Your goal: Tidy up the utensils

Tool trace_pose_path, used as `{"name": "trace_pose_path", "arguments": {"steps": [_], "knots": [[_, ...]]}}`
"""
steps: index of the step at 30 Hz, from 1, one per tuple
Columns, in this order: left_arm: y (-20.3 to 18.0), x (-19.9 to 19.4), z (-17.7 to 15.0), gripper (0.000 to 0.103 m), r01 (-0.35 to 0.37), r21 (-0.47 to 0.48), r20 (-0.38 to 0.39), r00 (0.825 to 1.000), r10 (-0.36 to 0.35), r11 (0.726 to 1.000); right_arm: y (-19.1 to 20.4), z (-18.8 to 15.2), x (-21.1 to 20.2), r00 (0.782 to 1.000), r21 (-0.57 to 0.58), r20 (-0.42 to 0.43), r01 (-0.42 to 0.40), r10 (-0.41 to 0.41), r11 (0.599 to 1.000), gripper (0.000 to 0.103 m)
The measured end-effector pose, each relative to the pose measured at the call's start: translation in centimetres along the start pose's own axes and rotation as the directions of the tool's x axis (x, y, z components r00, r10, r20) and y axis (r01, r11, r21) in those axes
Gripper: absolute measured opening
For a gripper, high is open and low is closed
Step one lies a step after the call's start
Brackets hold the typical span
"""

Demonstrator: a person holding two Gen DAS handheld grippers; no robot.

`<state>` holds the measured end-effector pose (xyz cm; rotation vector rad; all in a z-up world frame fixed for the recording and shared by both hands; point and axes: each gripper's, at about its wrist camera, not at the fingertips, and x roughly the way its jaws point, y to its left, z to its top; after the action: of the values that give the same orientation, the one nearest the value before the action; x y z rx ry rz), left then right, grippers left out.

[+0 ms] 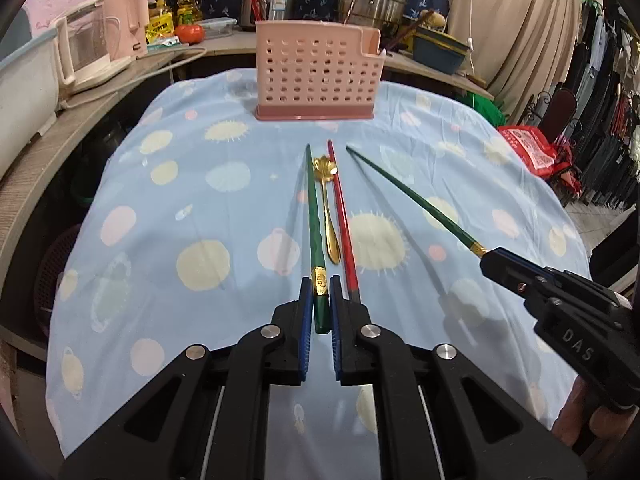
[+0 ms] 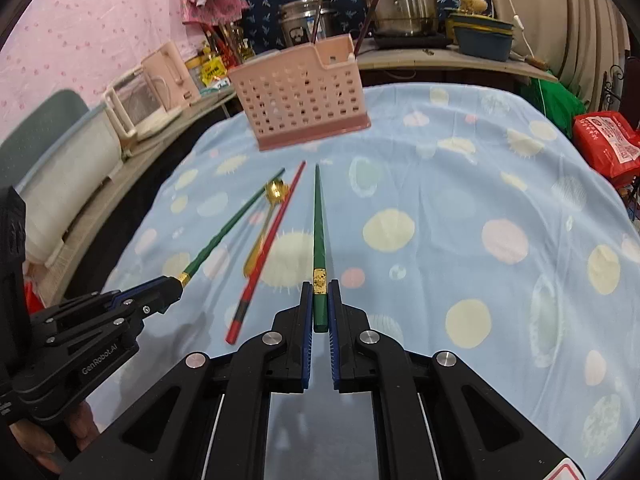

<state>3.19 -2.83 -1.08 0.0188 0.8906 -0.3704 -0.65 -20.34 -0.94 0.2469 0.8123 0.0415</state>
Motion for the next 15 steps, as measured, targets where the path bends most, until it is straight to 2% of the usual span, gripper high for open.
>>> {"name": "trace_pose_path", "arguments": {"steps": [7,15], "knots": [[-0.1,-2.6,2.4,0.008,-0.004,0.0,0.065,0.998,0.004,1.0,0.2,3.5,-3.5,0.995,0.012,0.095,-0.033,0.032,0.999,0.007],[-0.6,-5.0,5.8,0.008,-0.004,0.02,0.145,0.989,0.001,1.0,0.4,7.6,-6.2,0.979,0.003,0.198,-0.055,0.053,0.998,0.007]]}}
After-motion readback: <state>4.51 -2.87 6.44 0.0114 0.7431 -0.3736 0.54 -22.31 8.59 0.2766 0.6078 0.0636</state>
